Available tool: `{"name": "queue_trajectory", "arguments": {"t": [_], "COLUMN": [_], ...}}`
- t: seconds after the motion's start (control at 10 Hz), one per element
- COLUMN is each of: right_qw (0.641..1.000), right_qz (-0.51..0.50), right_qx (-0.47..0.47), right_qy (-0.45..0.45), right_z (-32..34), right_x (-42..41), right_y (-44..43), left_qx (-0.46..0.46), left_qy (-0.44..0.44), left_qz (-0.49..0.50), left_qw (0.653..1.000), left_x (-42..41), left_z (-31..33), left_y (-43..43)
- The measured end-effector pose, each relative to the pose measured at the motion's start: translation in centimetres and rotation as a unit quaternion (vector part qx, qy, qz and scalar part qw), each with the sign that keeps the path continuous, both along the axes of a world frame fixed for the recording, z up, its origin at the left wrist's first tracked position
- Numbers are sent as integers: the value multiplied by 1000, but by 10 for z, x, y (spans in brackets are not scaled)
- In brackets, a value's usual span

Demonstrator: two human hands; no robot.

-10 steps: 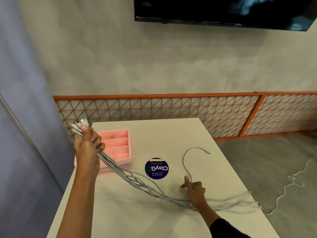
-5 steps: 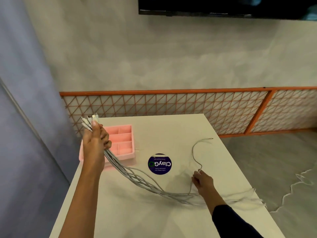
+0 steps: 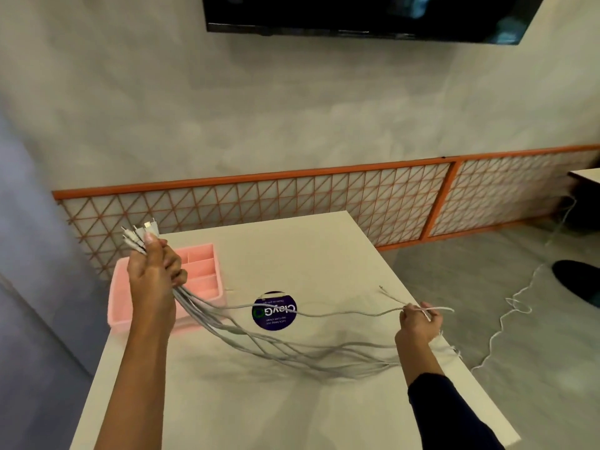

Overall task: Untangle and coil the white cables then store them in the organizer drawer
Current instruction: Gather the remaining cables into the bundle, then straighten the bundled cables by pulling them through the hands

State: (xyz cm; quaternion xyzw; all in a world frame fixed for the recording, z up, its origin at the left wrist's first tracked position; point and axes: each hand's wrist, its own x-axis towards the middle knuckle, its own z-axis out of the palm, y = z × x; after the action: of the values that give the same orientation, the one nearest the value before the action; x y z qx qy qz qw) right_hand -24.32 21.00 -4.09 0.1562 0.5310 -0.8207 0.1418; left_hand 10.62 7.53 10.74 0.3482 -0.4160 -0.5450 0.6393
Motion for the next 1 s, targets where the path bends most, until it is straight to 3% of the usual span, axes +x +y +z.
{"name": "queue_trajectory", "arguments": {"t": [0.1,0.2,0.3,0.5,0.6,0.7,0.8,0.9,1.0], "right_qw": [995,990,933,904,868,799,784,615,389], "right_qz": [-52,52,242,290,213,239,378,690,807], "right_qx": [81,132,265,313,448,551,432,257,227], "right_qy": [19,-18,26,16,-10,43,236,282,382], "right_z": [-5,-32,-70,-37,-31,-18,-23,2,25], "right_x": [2,3,0,47,45,60,73,109,162], "right_y": [14,26,27,36,32,22,7,-13,-32], "left_qx": [2,4,2,-2,-4,-7,-17,-22,-22], "left_qy": [-5,-11,-14,-14,-19,-22,-33,-47,-44], "left_qz": [-10,-16,-20,-38,-49,-59,-70,-73,-69], "left_qw": [1000,1000,1000,999,999,998,997,996,996], "left_x": [0,-1,-4,-6,-8,-7,-9,-12,-12], "left_z": [0,2,4,9,11,12,13,13,15], "left_y": [4,8,11,21,25,30,33,36,38]}}
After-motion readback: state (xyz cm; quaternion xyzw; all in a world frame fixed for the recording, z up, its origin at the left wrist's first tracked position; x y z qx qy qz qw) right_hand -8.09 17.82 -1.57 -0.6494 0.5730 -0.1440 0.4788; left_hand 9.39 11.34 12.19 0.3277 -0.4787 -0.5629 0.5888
